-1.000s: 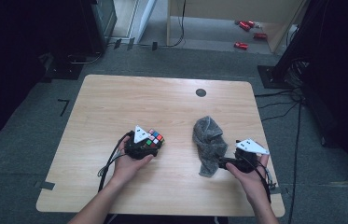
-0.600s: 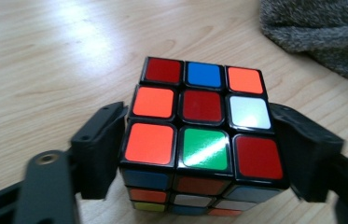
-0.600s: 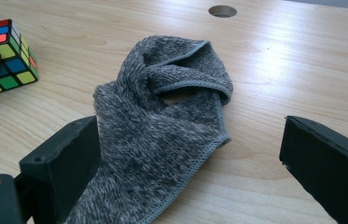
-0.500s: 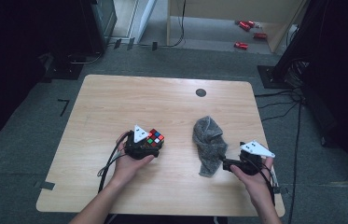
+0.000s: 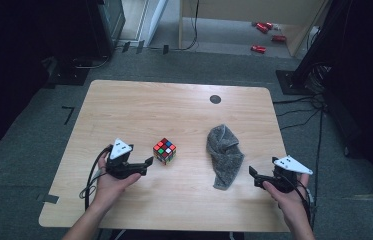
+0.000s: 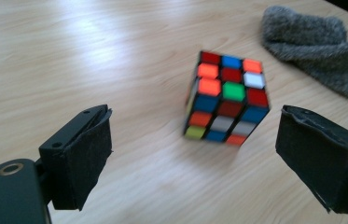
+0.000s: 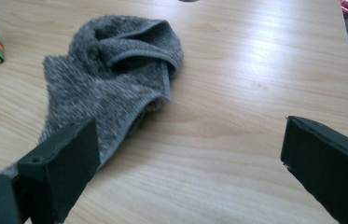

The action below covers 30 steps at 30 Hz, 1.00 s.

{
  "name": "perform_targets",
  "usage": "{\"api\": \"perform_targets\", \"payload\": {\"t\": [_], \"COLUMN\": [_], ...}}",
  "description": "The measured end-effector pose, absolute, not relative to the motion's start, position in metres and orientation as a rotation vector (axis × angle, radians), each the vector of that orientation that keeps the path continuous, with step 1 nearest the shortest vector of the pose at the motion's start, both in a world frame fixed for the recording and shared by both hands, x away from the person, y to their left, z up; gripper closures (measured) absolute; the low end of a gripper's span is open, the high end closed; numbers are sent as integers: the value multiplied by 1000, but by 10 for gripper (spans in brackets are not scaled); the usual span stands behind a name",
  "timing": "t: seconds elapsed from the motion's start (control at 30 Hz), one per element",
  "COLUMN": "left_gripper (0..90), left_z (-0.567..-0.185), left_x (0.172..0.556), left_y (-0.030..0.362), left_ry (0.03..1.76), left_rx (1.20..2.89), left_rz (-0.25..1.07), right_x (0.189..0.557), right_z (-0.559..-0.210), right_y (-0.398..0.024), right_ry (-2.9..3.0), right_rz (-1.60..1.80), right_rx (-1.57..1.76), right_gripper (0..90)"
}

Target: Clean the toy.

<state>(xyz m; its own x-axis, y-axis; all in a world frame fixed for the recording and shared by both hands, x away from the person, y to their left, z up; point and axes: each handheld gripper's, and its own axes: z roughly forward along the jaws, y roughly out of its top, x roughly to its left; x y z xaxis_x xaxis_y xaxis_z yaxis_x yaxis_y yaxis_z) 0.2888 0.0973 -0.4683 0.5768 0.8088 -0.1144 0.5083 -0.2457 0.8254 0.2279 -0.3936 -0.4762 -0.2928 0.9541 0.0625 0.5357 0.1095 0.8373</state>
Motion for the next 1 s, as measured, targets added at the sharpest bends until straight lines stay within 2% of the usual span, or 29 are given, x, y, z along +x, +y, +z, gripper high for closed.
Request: {"api": "perform_targets", "payload": {"t": [0.3, 0.4, 0.6, 0.8, 1.0], "left_gripper": [73, 25, 25, 25, 25], "left_z": [-479, -485, -498, -514, -518], "left_x": [274, 267, 258, 256, 255], "left_y": [157, 181, 216, 228, 221], "left_ry": [1179, 1208, 1304, 1400, 1367], "left_rx": [1917, 1896, 1862, 1923, 1991], "left_rz": [431, 407, 391, 405, 497], "right_x": [215, 212, 203, 194, 194], "right_z": [-488, -494, -511, -525, -526], "right_y": [-410, -416, -427, -433, -430], "right_ry": [1919, 1916, 1924, 1939, 1950], "right_rz": [1038, 1022, 984, 933, 832], "right_rx": [1455, 1478, 1536, 1579, 1570], "right_gripper": [22, 22, 22, 22, 17]}}
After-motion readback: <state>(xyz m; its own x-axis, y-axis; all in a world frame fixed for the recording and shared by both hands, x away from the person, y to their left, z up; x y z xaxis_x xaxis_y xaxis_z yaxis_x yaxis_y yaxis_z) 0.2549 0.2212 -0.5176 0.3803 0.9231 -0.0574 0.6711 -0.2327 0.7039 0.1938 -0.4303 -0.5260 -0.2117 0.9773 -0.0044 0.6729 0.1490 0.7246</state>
